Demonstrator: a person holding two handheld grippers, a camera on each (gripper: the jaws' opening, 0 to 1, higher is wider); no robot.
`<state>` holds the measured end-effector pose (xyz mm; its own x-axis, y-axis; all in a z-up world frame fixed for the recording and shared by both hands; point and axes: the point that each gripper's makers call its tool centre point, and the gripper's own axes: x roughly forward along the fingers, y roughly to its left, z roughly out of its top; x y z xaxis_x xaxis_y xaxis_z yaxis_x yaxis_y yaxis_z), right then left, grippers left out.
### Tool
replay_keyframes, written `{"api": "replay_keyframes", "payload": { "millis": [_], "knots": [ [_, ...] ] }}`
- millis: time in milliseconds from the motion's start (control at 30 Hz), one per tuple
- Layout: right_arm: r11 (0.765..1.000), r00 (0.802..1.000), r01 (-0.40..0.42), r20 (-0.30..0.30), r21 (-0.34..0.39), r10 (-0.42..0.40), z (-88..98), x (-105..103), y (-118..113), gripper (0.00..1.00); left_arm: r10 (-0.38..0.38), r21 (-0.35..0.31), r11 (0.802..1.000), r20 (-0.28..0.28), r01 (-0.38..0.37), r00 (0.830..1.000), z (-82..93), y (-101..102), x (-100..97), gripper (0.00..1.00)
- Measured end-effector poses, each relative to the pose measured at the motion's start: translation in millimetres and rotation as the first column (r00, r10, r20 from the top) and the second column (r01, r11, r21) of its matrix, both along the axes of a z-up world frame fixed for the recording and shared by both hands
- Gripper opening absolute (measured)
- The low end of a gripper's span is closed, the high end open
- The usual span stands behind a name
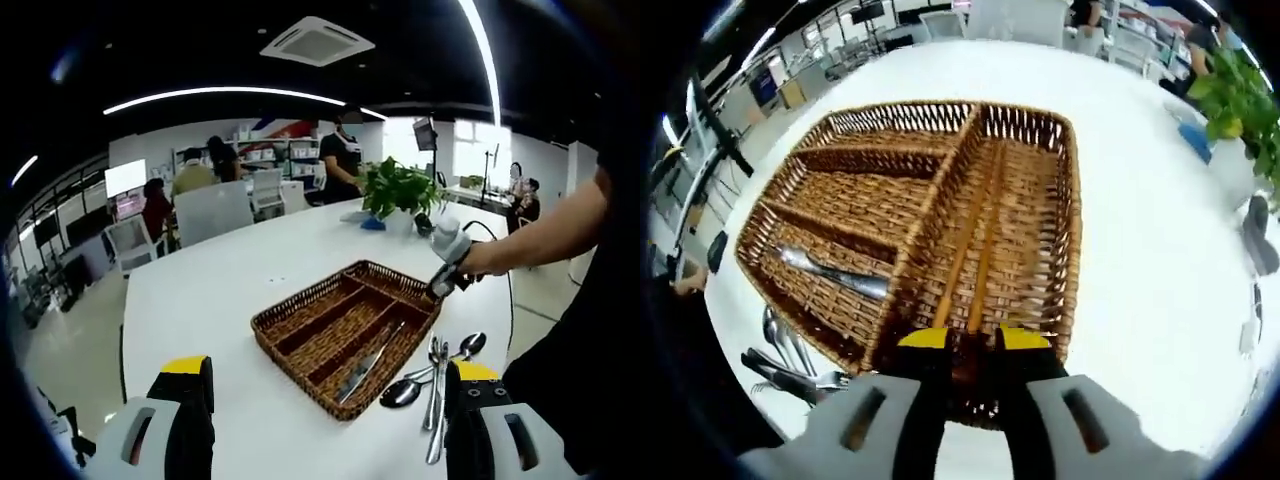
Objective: Arrange the knives, forks, and spoons in their matching storage slots by inserting each utensil handle-first until every utensil is classified and aligned in the correct compartment
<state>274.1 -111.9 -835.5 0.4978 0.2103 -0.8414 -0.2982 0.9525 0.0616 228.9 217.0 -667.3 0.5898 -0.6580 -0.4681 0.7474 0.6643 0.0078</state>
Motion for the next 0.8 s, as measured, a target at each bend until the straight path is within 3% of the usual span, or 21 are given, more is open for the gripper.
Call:
{"api": "replay_keyframes", "payload": {
  "millis": [33,100,167,233,333,400,500,600,700,800],
  "knots": [
    [0.999,0.997,-0.037,0.062,0.013,0.036,10.8,6.4,2.6,0.25,-0.006,-0.005,1.0,0.0,0.006,1.0,0.6,-1.5,1.6,1.0],
    [0.998,0.995,-0.069,0.069,-0.009,0.07,20.1,4.7,-2.7,0.33,-0.008,-0.009,1.0,0.0,0.008,1.0,0.6,-4.5,4.5,1.0],
    [0.986,0.977,-0.166,0.142,0.031,0.16,38.3,5.2,5.6,0.44,-0.003,-0.026,1.0,-0.001,0.003,1.0,3.6,-12.2,6.9,1.0],
    [0.966,0.946,-0.25,0.228,0.064,0.23,62.3,4.2,10.8,0.63,0.0,-0.038,0.999,-0.001,0.0,1.0,5.9,-17.6,7.7,1.0],
    [0.947,0.924,-0.308,0.267,0.093,0.274,80.9,-1.5,12.8,0.89,0.003,-0.034,0.999,0.017,-0.003,1.0,7.5,-34.2,7.3,1.0],
    [0.925,0.896,-0.364,0.313,0.106,0.316,97.6,-6.4,13.5,0.99,0.036,-0.029,0.999,0.024,-0.036,0.999,9.3,-38.4,7.6,1.0],
    [0.911,0.861,-0.403,0.373,0.083,0.347,118.6,-11.2,10.3,0.99,0.096,-0.101,0.99,0.014,-0.094,0.995,18.2,-44.5,4.3,1.0],
    [0.885,0.825,-0.458,0.408,0.081,0.39,138.7,-24.5,13.6,0.99,0.096,-0.088,0.992,0.03,-0.093,0.995,16.2,-49.0,-3.6,1.0],
    [0.879,0.822,-0.469,0.405,0.084,0.4,145.4,-31.5,12.7,0.99,0.125,-0.064,0.99,0.029,-0.123,0.992,11.2,-48.0,-8.7,1.0],
    [0.872,0.805,-0.48,0.444,0.096,0.394,158.6,-33.5,15.3,0.99,0.15,-0.055,0.988,0.052,-0.147,0.987,12.0,-48.3,-14.7,1.0]
  ]
}}
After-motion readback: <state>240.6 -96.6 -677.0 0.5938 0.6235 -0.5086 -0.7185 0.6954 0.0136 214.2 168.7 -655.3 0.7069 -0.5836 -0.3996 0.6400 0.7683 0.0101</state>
